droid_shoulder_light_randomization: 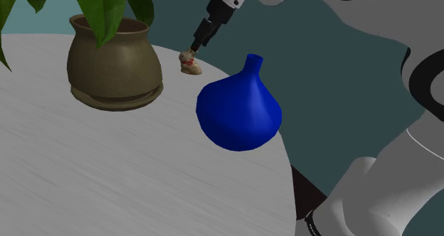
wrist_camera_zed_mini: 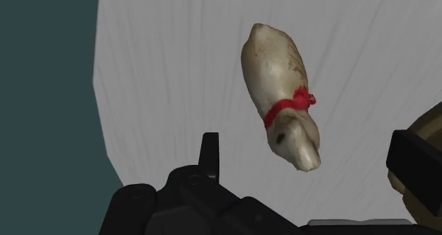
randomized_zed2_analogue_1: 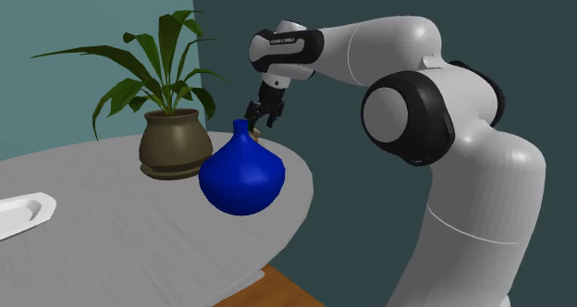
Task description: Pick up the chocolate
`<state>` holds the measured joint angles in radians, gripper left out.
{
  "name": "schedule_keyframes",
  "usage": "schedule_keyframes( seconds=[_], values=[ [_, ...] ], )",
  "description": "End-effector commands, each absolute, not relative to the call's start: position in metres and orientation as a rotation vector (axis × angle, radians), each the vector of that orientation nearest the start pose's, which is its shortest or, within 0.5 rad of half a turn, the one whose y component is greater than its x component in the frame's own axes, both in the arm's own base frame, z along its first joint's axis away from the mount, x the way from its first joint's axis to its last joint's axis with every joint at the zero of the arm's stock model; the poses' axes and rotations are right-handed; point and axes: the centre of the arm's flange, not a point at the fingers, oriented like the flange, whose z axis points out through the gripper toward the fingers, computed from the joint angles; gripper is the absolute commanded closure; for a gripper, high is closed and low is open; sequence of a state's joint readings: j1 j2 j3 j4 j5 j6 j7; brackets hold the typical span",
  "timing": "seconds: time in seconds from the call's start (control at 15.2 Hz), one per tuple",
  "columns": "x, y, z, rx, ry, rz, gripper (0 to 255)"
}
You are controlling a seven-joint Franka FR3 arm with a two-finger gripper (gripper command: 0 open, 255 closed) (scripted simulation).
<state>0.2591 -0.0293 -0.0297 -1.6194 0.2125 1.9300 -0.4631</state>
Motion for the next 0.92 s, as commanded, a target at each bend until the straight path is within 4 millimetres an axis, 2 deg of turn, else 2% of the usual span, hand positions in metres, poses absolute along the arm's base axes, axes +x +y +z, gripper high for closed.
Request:
schedule_keyframes(
  seconds=[0.0,0.46,0.59,0.66,0.86],
  values=[
    [0.568,0.162,0.662,-2.737,-0.998,-0.56,0],
    [0.568,0.162,0.625,-2.737,-0.998,-0.56,0],
    [0.568,0.162,0.622,-2.737,-0.998,-0.56,0],
    [0.569,0.162,0.622,-2.738,-0.998,-0.56,255],
    [0.569,0.162,0.621,-2.737,-0.998,-0.56,255]
  ],
)
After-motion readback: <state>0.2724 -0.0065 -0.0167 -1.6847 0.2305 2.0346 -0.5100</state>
